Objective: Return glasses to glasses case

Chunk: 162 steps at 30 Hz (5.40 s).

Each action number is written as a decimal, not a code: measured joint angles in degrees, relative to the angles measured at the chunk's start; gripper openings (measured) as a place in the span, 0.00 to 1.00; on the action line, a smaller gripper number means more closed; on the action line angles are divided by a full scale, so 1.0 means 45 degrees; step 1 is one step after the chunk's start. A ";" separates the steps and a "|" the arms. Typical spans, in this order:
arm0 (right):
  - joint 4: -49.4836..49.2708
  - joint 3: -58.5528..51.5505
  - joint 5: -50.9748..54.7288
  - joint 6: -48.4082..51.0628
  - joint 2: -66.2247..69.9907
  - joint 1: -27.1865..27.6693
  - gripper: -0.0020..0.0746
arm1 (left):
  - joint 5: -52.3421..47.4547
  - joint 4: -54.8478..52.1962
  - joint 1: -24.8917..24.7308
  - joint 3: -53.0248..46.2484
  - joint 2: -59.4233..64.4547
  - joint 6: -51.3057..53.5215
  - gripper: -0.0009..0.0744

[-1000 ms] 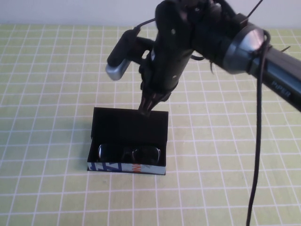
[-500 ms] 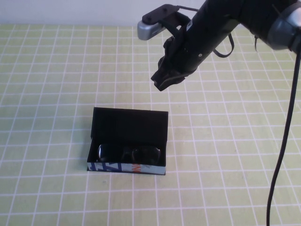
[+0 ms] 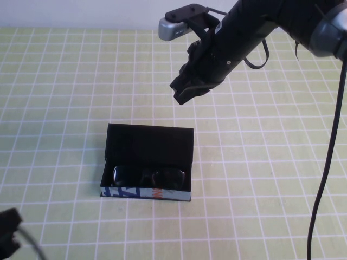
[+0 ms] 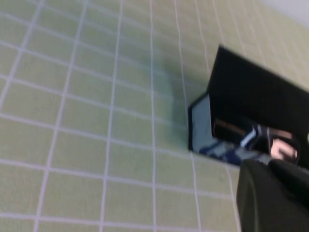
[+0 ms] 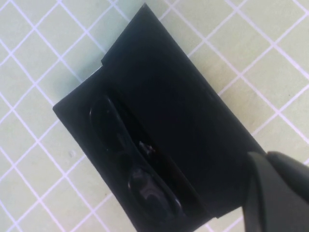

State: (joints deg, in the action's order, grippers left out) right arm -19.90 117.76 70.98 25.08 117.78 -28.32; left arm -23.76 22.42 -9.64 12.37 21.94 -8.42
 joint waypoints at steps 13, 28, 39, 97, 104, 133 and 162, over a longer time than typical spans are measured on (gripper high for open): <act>0.0000 0.0000 0.0000 -0.1304 0.0041 0.0000 0.01 | -0.3825 0.5630 -0.1125 0.4209 1.0129 0.9645 0.01; -0.0027 0.0000 -0.0973 -0.1511 0.1504 0.0046 0.01 | -0.3324 1.5235 -0.1125 0.4432 1.6092 2.0118 0.01; -0.0561 0.0000 -0.2160 -0.2615 0.2276 0.1522 0.01 | -0.3217 1.6740 -0.1125 0.4513 1.6903 2.2046 0.01; -0.2923 -0.5200 -0.0359 -0.0415 0.0678 -0.0582 0.01 | -0.3358 1.1426 -0.1125 0.3767 0.8186 1.6833 0.01; -0.2947 -0.5200 -0.0359 -0.0415 0.0674 -0.0582 0.01 | -0.1923 1.1334 -0.1125 0.2605 0.3108 1.6801 0.01; 0.1232 -1.2815 -0.3776 -0.4623 -1.4825 -0.0582 0.01 | 0.5911 1.1762 -0.1125 -0.3091 -0.4801 1.8229 0.01; 0.6424 -2.1520 -1.0677 -0.8365 -2.0593 0.0625 0.01 | 0.6052 1.2026 -0.1125 -0.3091 -0.4801 1.8226 0.01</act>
State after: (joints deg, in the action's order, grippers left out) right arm 9.01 20.92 22.94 -12.56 25.11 -25.51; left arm 3.47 76.53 -14.70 -1.54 0.33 73.60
